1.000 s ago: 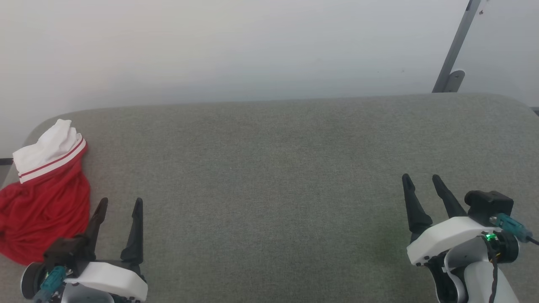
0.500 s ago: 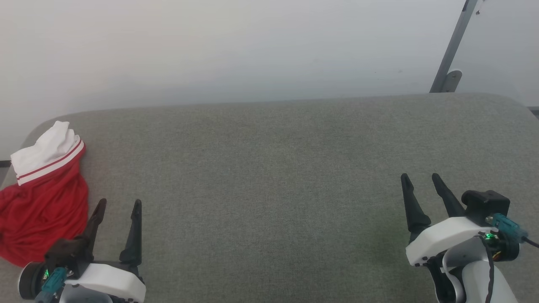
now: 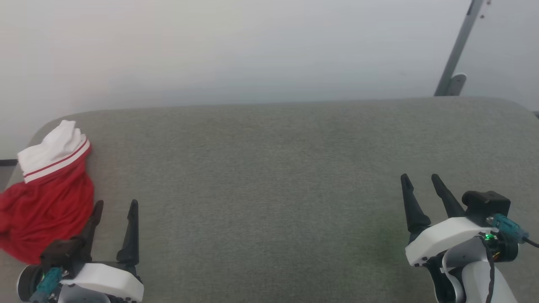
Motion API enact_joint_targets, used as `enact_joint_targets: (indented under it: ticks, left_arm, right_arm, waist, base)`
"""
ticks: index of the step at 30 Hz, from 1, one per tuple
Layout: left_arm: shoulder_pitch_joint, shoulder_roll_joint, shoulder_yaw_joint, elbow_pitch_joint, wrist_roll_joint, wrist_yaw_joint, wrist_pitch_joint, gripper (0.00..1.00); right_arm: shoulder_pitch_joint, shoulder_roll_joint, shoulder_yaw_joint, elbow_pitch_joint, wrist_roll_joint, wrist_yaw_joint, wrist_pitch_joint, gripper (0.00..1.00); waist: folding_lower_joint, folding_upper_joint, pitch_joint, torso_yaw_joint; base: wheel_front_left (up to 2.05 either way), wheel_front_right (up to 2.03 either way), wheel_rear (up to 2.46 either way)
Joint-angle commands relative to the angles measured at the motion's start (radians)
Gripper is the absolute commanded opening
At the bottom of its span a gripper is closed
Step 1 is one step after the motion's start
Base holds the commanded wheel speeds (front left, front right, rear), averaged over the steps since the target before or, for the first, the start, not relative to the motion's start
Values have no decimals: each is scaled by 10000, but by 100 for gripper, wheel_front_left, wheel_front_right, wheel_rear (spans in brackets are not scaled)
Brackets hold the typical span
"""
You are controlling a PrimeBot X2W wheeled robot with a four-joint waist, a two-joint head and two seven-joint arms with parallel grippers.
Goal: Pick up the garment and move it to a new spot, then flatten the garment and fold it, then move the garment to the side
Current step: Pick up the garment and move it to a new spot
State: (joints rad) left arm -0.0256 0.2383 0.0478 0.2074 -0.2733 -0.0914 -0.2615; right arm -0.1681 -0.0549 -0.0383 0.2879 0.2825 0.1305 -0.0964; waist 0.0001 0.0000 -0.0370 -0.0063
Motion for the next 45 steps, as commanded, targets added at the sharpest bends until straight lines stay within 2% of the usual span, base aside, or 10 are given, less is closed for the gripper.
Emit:
enact_joint_targets:
  ticks: [1,9,22,30,37,45]
  left_arm:
    - [-116,15,56,45,-26,21,-51,100]
    - [-152,120,232,133,-153,18,-50,100]
    - [72,498,572,113,-365,80,-36,100]
    - [226,589,601,-24,-494,143,45,100]
    - [280,644,601,-186,-600,177,104,100]
    - [-176,711,608,-75,-913,143,414,100]
  right_arm:
    - [18,52,60,-56,61,4,27,100]
    - [-6,-17,424,6,69,4,109,100]
    - [-194,-21,1080,292,249,4,58,100]
    - [-219,14,1234,516,339,4,-66,100]
    - [-285,30,1305,619,313,4,-122,100]
    - [-409,-36,1192,558,228,4,-61,100]
  waist:
    - [-1,0,-55,179]
    - [-1,0,-245,936]
    - [-1,0,-571,2844]
    - [-1,0,-672,3763]
    - [-1,0,-653,4049]
    - [-1,0,-332,3787]
  base:
    - [0,0,0]
    - [0,0,0]
    - [0,0,0]
    - [0,0,0]
    - [0,0,0]
    - [0,0,0]
